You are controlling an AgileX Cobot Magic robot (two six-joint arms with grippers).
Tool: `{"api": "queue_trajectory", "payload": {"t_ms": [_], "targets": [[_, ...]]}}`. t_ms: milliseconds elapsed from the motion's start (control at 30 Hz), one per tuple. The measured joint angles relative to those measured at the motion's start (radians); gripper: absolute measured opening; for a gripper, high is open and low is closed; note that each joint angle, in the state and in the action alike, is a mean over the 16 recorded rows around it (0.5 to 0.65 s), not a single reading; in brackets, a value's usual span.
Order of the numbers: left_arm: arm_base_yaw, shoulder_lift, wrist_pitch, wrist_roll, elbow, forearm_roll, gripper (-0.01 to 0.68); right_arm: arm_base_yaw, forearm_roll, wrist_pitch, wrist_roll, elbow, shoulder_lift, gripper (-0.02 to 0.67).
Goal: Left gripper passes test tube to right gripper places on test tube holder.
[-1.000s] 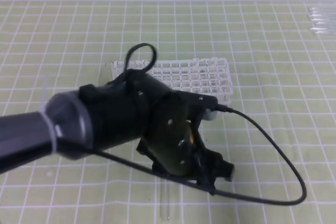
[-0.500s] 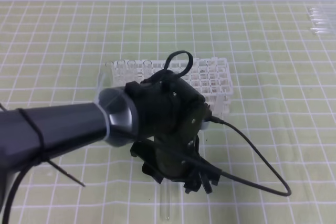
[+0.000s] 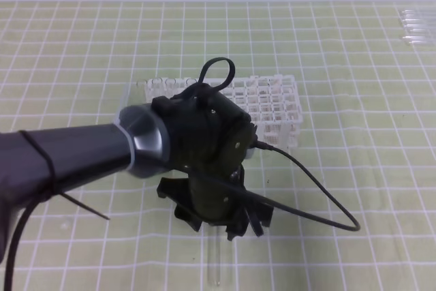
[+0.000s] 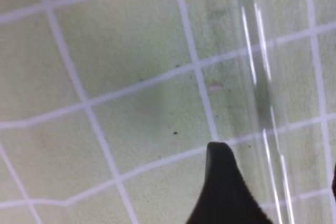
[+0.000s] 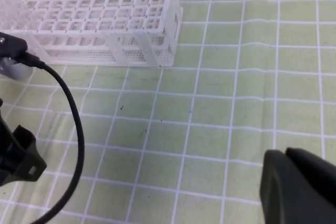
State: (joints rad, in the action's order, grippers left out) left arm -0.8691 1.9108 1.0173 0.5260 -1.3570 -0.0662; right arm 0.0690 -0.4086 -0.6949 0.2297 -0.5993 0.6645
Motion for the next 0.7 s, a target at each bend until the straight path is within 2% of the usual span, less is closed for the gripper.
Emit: {"api": "queue_trajectory", "payload": {"t_ms": [700], "targets": [[0.009,0.046,-0.014,-0.013,0.0,0.023,0.357,0.0,0.0,0.0,0.0,0.0,0.0,-0.016]]}}
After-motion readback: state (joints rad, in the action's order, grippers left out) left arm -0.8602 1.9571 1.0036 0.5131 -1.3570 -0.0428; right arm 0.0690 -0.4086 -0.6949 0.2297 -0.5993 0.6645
